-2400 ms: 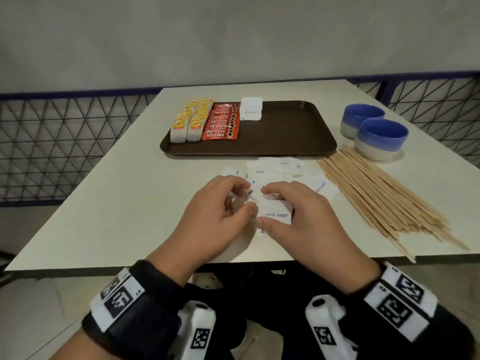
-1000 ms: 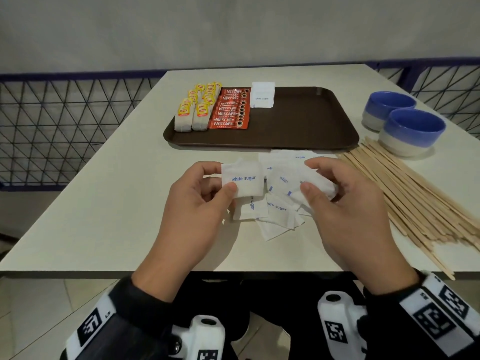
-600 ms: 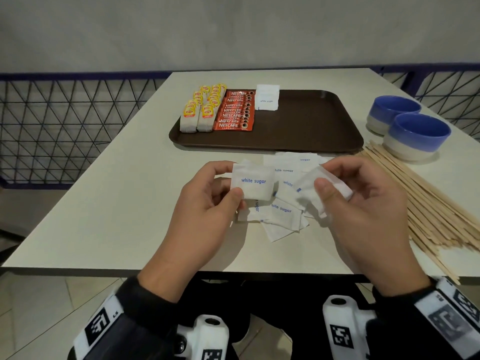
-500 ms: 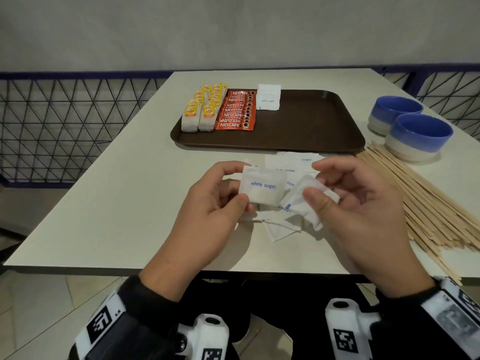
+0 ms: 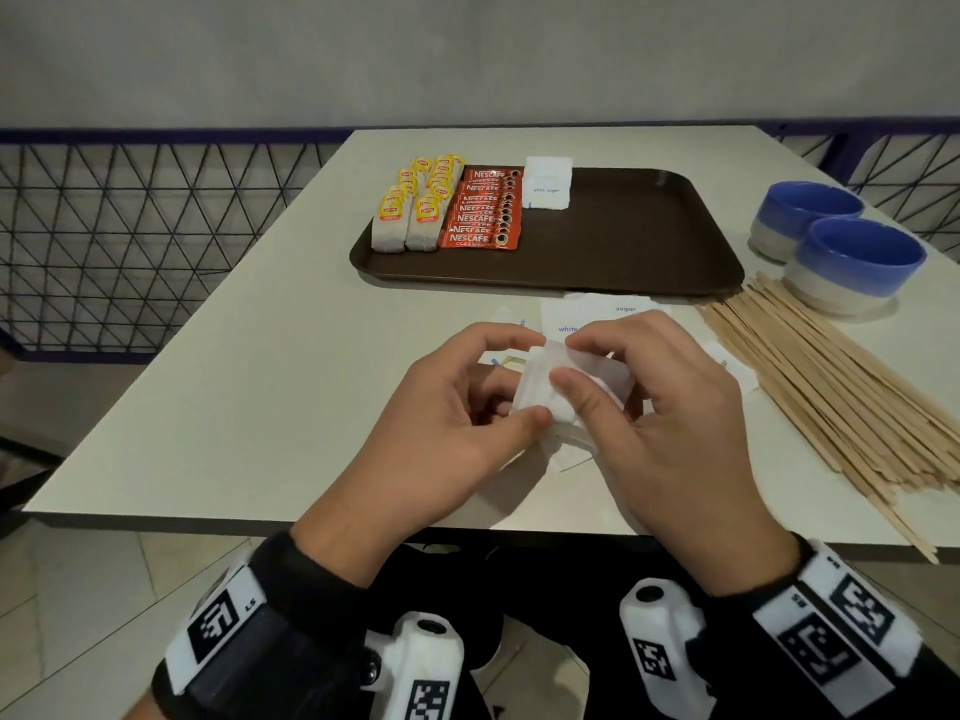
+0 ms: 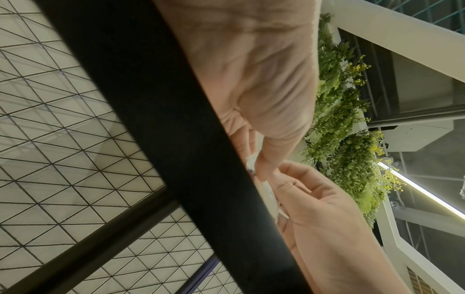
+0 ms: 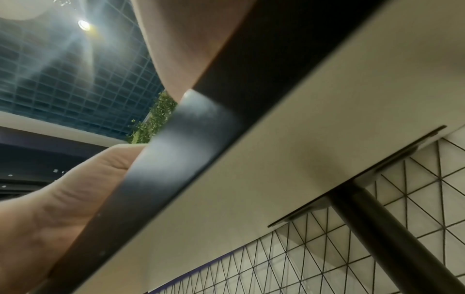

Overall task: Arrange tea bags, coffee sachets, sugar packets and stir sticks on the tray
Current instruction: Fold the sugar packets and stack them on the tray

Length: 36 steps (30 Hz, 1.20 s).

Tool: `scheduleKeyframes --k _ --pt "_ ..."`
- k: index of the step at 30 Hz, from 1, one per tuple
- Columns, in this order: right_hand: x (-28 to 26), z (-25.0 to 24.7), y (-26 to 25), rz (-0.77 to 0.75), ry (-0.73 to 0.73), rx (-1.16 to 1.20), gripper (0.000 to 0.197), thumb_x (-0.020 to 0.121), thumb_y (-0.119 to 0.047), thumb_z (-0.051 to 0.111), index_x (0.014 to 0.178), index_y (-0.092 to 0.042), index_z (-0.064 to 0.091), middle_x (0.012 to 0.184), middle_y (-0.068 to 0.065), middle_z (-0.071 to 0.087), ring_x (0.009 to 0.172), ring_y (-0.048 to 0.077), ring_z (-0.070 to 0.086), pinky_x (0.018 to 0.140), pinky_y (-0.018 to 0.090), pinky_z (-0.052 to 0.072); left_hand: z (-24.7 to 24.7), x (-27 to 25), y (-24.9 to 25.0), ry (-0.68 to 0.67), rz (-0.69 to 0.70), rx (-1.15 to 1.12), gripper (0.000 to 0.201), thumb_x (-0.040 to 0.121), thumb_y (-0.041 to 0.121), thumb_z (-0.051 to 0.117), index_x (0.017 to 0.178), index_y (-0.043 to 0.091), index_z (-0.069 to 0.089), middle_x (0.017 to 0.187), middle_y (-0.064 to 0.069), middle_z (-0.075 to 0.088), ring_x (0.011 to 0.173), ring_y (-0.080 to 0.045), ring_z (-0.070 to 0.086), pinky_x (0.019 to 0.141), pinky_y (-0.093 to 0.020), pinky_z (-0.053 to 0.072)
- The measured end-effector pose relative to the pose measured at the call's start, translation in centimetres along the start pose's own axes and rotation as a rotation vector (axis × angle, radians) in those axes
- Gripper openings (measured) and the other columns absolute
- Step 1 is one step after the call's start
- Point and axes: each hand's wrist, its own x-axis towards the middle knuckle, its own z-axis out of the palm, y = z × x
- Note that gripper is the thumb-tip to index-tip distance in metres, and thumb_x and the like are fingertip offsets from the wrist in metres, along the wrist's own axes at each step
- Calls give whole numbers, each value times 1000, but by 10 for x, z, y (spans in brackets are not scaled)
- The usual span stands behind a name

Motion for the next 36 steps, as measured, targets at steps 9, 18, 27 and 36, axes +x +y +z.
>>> scheduleKeyframes --k 9,18,27,36 --pt "0 -3 5 235 -117 408 37 87 -29 71 122 -34 62 112 -19 63 92 13 60 64 21 51 -5 2 -3 88 3 -120 40 85 -6 71 119 14 62 84 -14 76 71 -30 61 69 -34 55" --pt "-3 0 10 246 -116 498 43 90 -19 76 128 -35 63 99 -19 63 83 14 62 63 25 53 -5 0 -5 57 33 -106 23 90 -3 69 111 7 67 88 -10 78 70 -22 66 71 -35 54" --pt "-3 -3 10 214 -161 485 34 91 -12 75 117 -33 69 108 -9 73 98 19 69 72 34 59 -4 1 -7 61 17 -105 17 92 0 68 108 6 70 89 -8 78 72 -17 68 72 -31 54" --pt "-2 0 9 148 -111 372 43 91 -13 75 131 -25 68 114 -11 69 105 18 68 78 30 60 -4 0 -7 83 42 -113 14 93 3 68 104 11 72 86 -4 78 73 -14 70 70 -26 53"
